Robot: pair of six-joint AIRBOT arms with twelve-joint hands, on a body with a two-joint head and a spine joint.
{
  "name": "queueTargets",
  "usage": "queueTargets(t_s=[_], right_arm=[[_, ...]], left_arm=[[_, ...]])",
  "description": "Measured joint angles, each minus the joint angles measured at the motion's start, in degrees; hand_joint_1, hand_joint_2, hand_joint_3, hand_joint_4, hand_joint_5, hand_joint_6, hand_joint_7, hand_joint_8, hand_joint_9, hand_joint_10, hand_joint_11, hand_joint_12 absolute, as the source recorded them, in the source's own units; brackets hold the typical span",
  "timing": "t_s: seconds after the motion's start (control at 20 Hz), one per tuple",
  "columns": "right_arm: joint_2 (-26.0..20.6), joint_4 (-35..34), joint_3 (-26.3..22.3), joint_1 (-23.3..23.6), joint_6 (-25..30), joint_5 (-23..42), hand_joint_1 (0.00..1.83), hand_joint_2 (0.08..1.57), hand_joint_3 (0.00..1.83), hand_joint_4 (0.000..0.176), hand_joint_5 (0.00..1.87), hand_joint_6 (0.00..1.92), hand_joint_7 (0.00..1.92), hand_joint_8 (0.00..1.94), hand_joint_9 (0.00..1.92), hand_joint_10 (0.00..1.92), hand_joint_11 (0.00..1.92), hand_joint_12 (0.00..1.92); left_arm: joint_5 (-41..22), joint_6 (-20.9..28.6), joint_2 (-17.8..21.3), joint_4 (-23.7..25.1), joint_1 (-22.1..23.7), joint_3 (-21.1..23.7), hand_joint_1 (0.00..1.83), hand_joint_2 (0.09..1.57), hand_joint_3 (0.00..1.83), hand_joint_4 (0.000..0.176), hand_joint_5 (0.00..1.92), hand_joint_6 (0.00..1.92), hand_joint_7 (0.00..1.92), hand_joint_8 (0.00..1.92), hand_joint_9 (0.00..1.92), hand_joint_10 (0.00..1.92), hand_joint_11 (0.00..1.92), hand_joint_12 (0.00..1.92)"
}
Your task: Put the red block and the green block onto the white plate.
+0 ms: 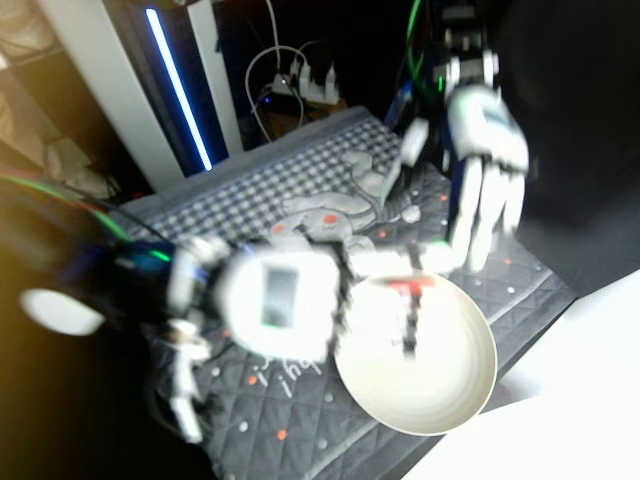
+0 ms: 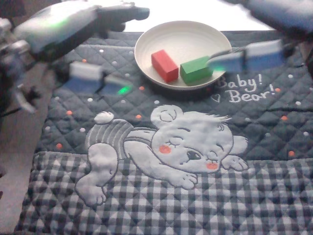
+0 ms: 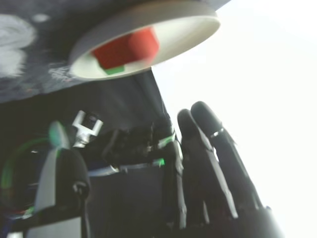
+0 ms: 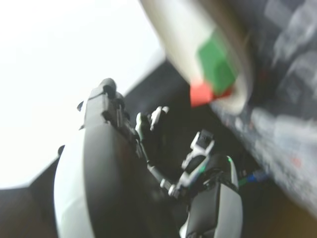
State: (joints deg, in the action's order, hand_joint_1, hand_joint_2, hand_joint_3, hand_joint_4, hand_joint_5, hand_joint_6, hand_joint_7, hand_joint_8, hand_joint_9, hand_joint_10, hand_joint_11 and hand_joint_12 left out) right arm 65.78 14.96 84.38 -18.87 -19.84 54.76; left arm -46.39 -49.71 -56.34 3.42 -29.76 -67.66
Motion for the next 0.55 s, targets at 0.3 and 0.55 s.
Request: queueTargets(t_s=[0.3,0.55], right_arm=[[-9.2,-9.2,-12.3,-25.5,-0.2,15.5,0.83,0.86,0.0,0.176,0.15,0.0,0.22,0.0,0.18,0.01,0.0,0.15],[-7.8,-19.0,-14.9,-35.6,1.2,23.8,0.73,0.82,0.0,0.15,0.14,0.0,0.13,0.0,0.13,0.0,0.0,0.02]], left_arm=[[-22.4,0.0,11.9,-6.4,-23.0,14.2,0.87,0.82,0.0,0.027,0.21,0.0,0.2,0.0,0.21,0.0,0.13,0.8],[-33.6,4.5,9.9,-16.7,-34.0,15.9,0.86,0.82,0.0,0.069,0.11,0.0,0.04,0.0,0.08,0.0,0.0,0.63]])
